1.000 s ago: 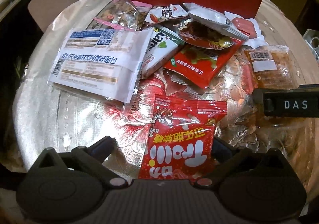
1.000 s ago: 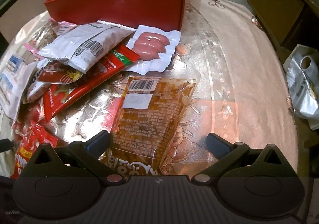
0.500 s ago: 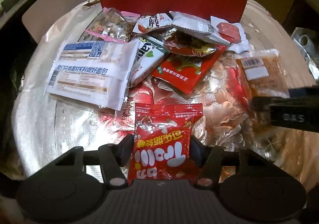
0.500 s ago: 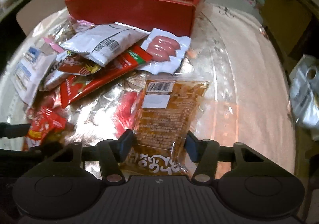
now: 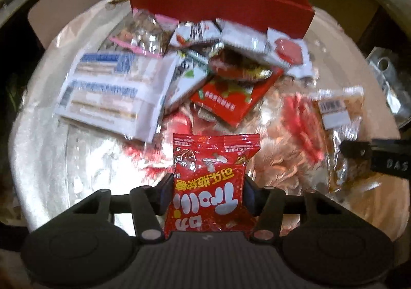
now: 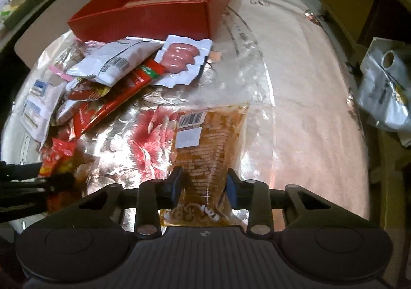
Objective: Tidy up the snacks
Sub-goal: 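Grasp the red Trolli bag with the left gripper while the right gripper grasps the brown jerky pouch, then lift both held packets into the red box and open both grippers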
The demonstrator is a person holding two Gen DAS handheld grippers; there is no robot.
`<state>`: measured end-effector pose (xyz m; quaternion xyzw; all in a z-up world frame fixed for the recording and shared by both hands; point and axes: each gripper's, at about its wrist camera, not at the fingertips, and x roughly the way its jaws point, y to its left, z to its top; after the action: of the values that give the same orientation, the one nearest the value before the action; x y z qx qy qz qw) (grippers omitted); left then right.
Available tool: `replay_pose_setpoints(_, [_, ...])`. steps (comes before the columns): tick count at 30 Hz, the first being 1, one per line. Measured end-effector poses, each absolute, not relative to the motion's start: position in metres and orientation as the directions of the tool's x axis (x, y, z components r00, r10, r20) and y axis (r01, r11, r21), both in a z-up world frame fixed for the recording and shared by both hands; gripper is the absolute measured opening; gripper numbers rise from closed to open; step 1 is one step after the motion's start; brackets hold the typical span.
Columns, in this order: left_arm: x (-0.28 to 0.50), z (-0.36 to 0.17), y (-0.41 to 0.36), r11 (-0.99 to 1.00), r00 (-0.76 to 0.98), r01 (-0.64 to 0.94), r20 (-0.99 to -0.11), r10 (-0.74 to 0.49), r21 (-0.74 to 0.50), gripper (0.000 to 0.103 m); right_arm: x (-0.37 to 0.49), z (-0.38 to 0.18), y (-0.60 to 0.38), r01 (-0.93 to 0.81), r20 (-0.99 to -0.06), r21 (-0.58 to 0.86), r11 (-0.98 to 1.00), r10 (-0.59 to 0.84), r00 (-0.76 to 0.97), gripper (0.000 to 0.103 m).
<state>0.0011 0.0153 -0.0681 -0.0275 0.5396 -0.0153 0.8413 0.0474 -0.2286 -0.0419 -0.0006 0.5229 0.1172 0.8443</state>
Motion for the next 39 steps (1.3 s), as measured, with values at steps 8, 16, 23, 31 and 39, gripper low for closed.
replay_pose_setpoints(8, [0.003,-0.074,0.007,1.000,0.419,0.008,-0.908,-0.004,-0.001,0.051,0.045,-0.042,-0.193,-0.270,-0.862,-0.091,0.959,0.059,0.503,0.080])
replay_pose_setpoints(16, [0.002,-0.073,0.005,0.999,0.430,0.032,-0.903,-0.010,0.005,0.049,0.053,-0.054,-0.189,-0.281,-0.883,-0.020,0.959,0.115,0.456,0.062])
replay_pose_setpoints(23, [0.004,-0.059,0.011,0.997,0.451,0.011,-0.890,-0.069,-0.072,0.047,0.063,-0.033,-0.227,-0.211,-0.859,0.174,0.962,0.253,0.446,0.055])
replay_pose_setpoints(31, [0.002,-0.026,0.007,0.984,0.527,0.055,-0.832,-0.174,-0.171,0.047,0.065,-0.002,-0.249,-0.173,-0.783,0.296,0.940,0.342,0.519,0.055])
replay_pose_setpoints(39, [0.021,-0.002,0.008,0.982,0.590,0.044,-0.788,-0.175,-0.185,0.047,0.072,0.011,-0.235,-0.218,-0.760,0.308,0.926,0.377,0.530,0.055])
